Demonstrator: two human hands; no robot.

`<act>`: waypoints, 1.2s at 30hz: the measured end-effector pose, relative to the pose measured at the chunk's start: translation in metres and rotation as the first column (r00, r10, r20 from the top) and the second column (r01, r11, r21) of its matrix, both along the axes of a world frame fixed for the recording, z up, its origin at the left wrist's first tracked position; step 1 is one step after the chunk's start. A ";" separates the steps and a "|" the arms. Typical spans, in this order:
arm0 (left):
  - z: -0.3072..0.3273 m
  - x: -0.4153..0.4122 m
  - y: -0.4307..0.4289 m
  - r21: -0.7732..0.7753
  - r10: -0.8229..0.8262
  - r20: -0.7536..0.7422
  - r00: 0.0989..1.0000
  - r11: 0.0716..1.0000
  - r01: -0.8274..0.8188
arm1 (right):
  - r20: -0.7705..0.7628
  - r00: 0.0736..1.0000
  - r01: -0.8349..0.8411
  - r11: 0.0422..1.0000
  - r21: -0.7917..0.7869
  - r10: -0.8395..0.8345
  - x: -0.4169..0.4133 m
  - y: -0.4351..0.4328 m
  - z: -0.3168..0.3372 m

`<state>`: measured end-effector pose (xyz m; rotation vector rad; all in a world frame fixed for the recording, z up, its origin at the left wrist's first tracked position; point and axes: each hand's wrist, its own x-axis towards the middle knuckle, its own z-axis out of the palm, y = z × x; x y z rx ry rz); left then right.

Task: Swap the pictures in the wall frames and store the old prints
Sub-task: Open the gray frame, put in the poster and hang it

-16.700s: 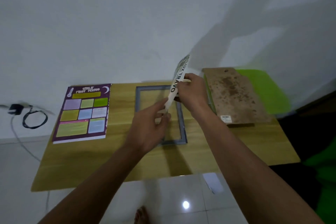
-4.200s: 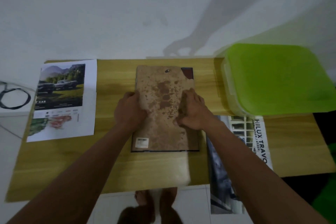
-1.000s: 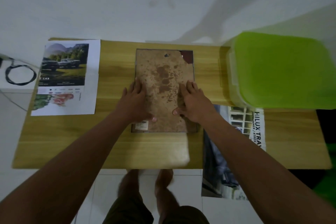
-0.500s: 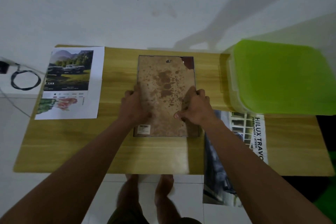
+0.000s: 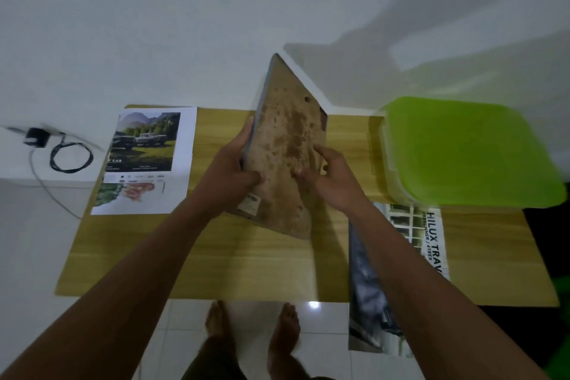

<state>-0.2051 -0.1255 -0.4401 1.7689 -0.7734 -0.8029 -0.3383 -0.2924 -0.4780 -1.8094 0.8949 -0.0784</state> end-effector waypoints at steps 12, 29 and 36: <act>0.054 -0.074 0.013 0.072 -0.111 0.497 0.861 0.994 0.087 | 0.182 0.921 0.304 0.928 0.215 -0.344 0.023 0.045 0.119; 0.136 0.047 0.062 -0.029 0.056 0.142 0.988 0.998 -0.053 | 0.546 0.792 0.212 0.962 0.173 -0.273 -0.026 0.064 0.192; 0.200 0.089 0.099 -0.228 0.094 0.074 0.993 0.971 -0.075 | 0.671 0.730 0.032 0.988 0.152 -0.127 0.028 0.061 0.251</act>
